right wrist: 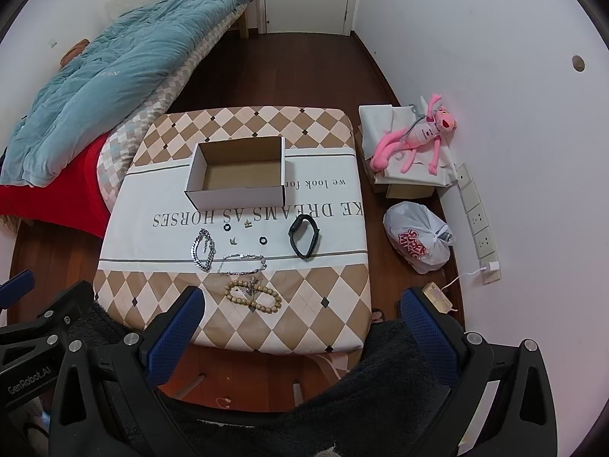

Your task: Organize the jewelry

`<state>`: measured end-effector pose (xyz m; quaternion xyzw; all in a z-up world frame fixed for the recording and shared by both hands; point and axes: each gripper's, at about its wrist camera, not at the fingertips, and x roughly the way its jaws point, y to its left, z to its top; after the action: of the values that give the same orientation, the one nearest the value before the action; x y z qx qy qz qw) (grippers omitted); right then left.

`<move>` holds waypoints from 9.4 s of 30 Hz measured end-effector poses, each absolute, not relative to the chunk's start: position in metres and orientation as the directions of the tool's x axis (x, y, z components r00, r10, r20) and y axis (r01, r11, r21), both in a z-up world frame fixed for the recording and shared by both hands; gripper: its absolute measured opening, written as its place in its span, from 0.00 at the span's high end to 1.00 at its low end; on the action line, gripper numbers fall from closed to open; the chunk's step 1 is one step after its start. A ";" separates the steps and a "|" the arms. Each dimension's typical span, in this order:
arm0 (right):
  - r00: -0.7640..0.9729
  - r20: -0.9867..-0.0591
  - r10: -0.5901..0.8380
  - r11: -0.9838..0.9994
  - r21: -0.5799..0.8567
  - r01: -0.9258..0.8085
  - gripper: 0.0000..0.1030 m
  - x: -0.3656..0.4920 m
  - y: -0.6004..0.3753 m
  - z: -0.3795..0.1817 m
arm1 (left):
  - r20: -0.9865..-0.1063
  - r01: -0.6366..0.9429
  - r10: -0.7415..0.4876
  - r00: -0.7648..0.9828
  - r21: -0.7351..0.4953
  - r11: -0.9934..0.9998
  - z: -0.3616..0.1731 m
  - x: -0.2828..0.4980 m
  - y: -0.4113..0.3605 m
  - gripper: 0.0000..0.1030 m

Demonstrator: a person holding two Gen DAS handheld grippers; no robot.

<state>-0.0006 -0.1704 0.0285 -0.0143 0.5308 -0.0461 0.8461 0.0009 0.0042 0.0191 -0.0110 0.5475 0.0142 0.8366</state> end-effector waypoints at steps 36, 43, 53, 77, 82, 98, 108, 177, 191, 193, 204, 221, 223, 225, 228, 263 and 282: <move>0.095 -0.995 0.041 0.994 0.050 0.096 0.22 0.081 -0.192 -0.188 | -0.964 -0.039 0.166 0.209 0.161 0.986 -0.158 0.102 0.011 0.00; 0.012 -0.999 0.049 0.998 0.049 0.034 0.47 0.082 -0.170 -0.242 | -0.973 -0.010 0.166 0.160 0.167 0.986 -0.197 0.107 0.016 0.06; 0.090 -0.995 -0.042 0.999 -0.040 0.021 0.90 0.078 -0.158 -0.250 | -0.988 -0.018 0.083 0.132 0.082 0.996 -0.213 0.116 0.024 0.25; 0.111 -0.994 0.021 0.989 0.037 0.142 0.91 0.078 -0.190 -0.238 | -0.982 0.046 -0.031 0.188 -0.023 0.999 -0.220 0.144 0.022 0.95; 0.167 -0.983 0.078 0.986 0.102 0.136 0.91 0.072 -0.188 -0.215 | -0.972 0.022 -0.053 0.229 -0.050 0.999 -0.197 0.131 0.043 0.95; 0.345 -0.915 0.209 0.968 0.242 0.057 0.91 0.098 -0.185 -0.120 | -0.913 0.042 -0.152 0.379 -0.147 0.988 -0.101 0.121 0.022 0.95; 0.459 -0.841 0.288 0.952 0.304 -0.040 0.91 0.178 -0.175 -0.056 | -0.867 0.109 -0.230 0.442 -0.202 0.973 -0.047 0.191 0.004 0.95; 0.596 -0.802 -0.032 0.999 -0.015 0.034 0.00 0.134 -0.174 -0.039 | -0.838 -0.084 0.047 0.544 0.001 0.996 -0.041 0.136 0.007 0.01; 0.409 -0.912 0.034 0.996 0.063 0.057 0.00 0.127 -0.210 -0.157 | -0.919 -0.058 0.125 0.373 0.111 0.992 -0.147 0.120 -0.006 0.01; 0.373 -0.927 0.029 0.996 0.057 0.065 0.00 0.130 -0.214 -0.182 | -0.939 -0.050 0.122 0.321 0.112 0.992 -0.172 0.120 -0.008 0.01; 0.321 -0.947 0.033 0.994 0.065 0.092 0.15 0.159 -0.214 -0.240 | -0.974 -0.044 0.094 0.205 0.087 0.995 -0.225 0.121 -0.005 0.03; 0.355 -0.933 0.062 0.976 0.131 0.173 0.57 0.096 -0.253 -0.223 | -0.973 0.349 -0.010 0.233 0.074 0.934 -0.221 0.087 -0.108 0.23; 0.351 -0.934 0.062 0.971 0.138 0.196 0.57 0.090 -0.259 -0.224 | -0.974 0.382 -0.005 0.227 0.084 0.920 -0.226 0.087 -0.119 0.25; 0.347 -0.936 0.063 0.968 0.142 0.207 0.57 0.085 -0.262 -0.226 | -0.974 0.400 0.001 0.227 0.095 0.911 -0.228 0.085 -0.128 0.26; 0.345 -0.936 0.063 0.964 0.146 0.222 0.57 0.081 -0.266 -0.229 | -0.973 0.422 0.006 0.233 0.107 0.900 -0.231 0.086 -0.138 0.28; 0.464 -0.862 0.206 0.926 0.326 0.193 0.58 0.092 -0.247 -0.170 | -0.896 0.142 -0.280 0.345 -0.245 0.959 -0.120 0.120 -0.044 0.98; 0.406 -0.864 0.299 0.951 0.307 -0.047 0.59 0.248 -0.166 -0.136 | -0.887 0.083 -0.313 0.340 -0.303 0.949 -0.097 0.255 -0.001 0.98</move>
<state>0.2480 -0.1661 -0.1362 0.1177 0.5348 0.1041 0.8302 0.2546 -0.0006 -0.0966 -0.1024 0.5613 -0.1218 0.8122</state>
